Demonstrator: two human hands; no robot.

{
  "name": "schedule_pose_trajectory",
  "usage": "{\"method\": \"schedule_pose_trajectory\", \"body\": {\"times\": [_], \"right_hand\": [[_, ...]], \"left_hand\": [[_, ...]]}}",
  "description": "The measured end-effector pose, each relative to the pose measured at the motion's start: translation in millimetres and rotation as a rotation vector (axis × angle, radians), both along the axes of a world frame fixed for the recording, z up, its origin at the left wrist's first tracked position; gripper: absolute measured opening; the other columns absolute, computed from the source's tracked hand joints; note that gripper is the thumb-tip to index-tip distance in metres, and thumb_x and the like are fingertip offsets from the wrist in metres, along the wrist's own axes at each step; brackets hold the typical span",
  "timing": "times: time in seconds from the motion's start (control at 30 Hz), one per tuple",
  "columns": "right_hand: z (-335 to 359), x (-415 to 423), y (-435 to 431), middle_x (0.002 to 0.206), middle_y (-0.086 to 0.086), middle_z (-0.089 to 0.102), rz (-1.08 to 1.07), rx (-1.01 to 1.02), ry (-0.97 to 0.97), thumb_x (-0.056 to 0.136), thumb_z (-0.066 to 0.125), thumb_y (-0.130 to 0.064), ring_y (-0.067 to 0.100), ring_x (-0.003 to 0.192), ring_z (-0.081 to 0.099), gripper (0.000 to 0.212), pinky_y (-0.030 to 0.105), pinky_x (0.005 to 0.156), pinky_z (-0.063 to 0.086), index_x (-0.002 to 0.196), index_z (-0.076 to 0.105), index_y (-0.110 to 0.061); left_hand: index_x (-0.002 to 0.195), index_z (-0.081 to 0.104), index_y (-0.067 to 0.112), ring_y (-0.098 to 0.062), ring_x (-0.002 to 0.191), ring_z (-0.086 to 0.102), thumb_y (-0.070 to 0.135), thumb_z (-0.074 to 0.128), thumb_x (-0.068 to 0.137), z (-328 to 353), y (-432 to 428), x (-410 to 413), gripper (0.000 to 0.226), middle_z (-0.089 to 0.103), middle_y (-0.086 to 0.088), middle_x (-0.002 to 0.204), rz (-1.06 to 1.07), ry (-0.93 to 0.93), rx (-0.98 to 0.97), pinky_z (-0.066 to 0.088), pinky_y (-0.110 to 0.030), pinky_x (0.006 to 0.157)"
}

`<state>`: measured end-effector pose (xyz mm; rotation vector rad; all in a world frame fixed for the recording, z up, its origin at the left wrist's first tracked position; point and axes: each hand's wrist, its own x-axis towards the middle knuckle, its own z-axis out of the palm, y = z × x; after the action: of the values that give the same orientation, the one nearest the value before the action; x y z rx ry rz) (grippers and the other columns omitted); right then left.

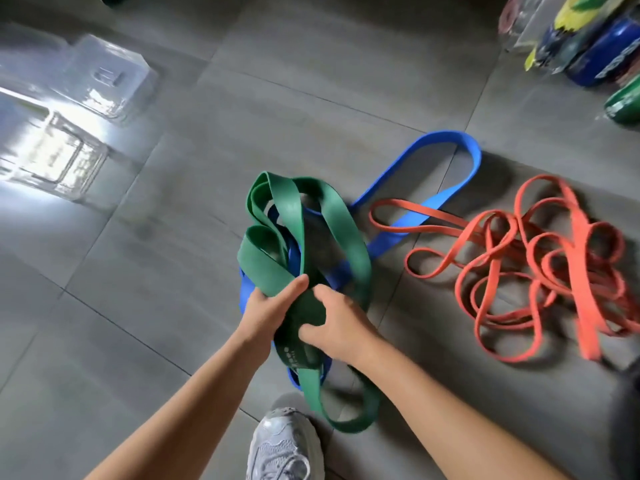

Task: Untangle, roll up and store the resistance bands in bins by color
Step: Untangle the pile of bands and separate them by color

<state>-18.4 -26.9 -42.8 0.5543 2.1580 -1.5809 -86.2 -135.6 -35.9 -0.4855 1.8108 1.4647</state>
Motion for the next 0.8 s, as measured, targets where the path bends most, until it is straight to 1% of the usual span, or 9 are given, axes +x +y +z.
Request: {"method": "schedule_pose_trajectory", "body": {"times": [0.13,0.23,0.3,0.37,0.43,0.5,0.57,0.67,0.8], "right_hand": [[22,-12,6,0.099,-0.004,0.060,-0.112,-0.205,0.191,0.072,0.064,-0.039,0.009,0.091,0.059,0.038,0.021,0.083,0.048,0.104,0.062,-0.019],[15,-26,27,0.108,-0.003,0.059,-0.534,0.054,0.382,0.075,0.055,-0.044,0.012,0.104,0.058,0.046,0.025,0.093,0.045,0.111,0.064,-0.016],[0,-28,47,0.124,0.004,0.056,-0.716,0.175,0.091,0.084,0.057,-0.039,0.022,0.116,0.053,0.044,0.036,0.098,0.042,0.122,0.056,-0.017],[-8,-26,48,0.131,0.006,0.051,-0.776,-0.091,-0.364,0.088,0.056,-0.044,0.027,0.117,0.052,0.051,0.038,0.093,0.045,0.131,0.045,-0.018],[-5,-22,33,0.110,0.010,0.058,-0.862,-0.585,-0.581,0.087,0.055,-0.051,0.027,0.093,0.060,0.046,0.036,0.072,0.050,0.117,0.051,-0.016],[-3,-20,19,0.078,0.011,0.066,-0.957,-0.902,-0.592,0.090,0.055,-0.042,0.023,0.064,0.064,0.032,0.031,0.060,0.051,0.094,0.057,-0.010],[-7,-21,13,0.060,0.005,0.064,-0.998,-0.869,-0.472,0.091,0.055,-0.027,0.016,0.047,0.061,0.020,0.026,0.053,0.049,0.085,0.060,-0.009],[-4,-29,20,0.057,0.001,0.051,-1.036,-0.553,-0.235,0.088,0.059,-0.018,0.007,0.037,0.048,0.016,0.020,0.044,0.036,0.072,0.057,-0.016],[8,-32,38,0.048,-0.008,0.030,-1.156,-0.669,-0.126,0.086,0.054,-0.019,0.005,0.034,0.029,0.028,0.022,0.040,0.022,0.063,0.038,-0.022]], "left_hand": [[0.097,0.067,0.010,-0.020,0.075,0.068,0.021,0.066,0.085,30,-3,-29,0.017,0.072,-0.008,0.085,0.128,0.147,0.009,0.057,-0.030,0.066],[0.104,0.066,0.012,-0.016,0.075,0.069,0.032,0.067,0.084,49,-12,-51,0.028,0.074,-0.003,0.085,0.109,0.140,0.044,0.057,-0.029,0.069],[0.110,0.066,0.015,-0.021,0.089,0.068,0.043,0.072,0.074,48,-22,-59,0.046,0.073,-0.005,0.097,0.074,0.125,0.026,0.053,-0.040,0.089],[0.112,0.066,0.018,-0.026,0.098,0.066,0.054,0.073,0.062,44,-31,-57,0.062,0.072,-0.007,0.104,0.026,0.056,0.036,0.048,-0.047,0.097],[0.113,0.065,0.021,-0.024,0.098,0.066,0.059,0.073,0.053,39,-36,-50,0.071,0.072,-0.005,0.103,-0.090,-0.010,0.001,0.050,-0.042,0.092],[0.107,0.065,0.025,-0.015,0.089,0.068,0.058,0.073,0.052,34,-38,-42,0.065,0.074,0.001,0.097,-0.245,0.007,-0.109,0.051,-0.032,0.081],[0.101,0.067,0.024,-0.014,0.088,0.070,0.050,0.077,0.052,31,-39,-39,0.056,0.074,0.002,0.097,-0.302,0.059,-0.144,0.054,-0.032,0.082],[0.099,0.068,0.036,-0.017,0.095,0.068,0.064,0.076,0.048,33,-44,-44,0.059,0.073,0.008,0.097,-0.401,0.173,-0.267,0.052,-0.041,0.090],[0.095,0.066,0.044,-0.013,0.097,0.066,0.076,0.064,0.050,59,-40,-57,0.056,0.072,0.014,0.096,-0.367,0.365,-0.359,0.052,-0.040,0.090]]}}
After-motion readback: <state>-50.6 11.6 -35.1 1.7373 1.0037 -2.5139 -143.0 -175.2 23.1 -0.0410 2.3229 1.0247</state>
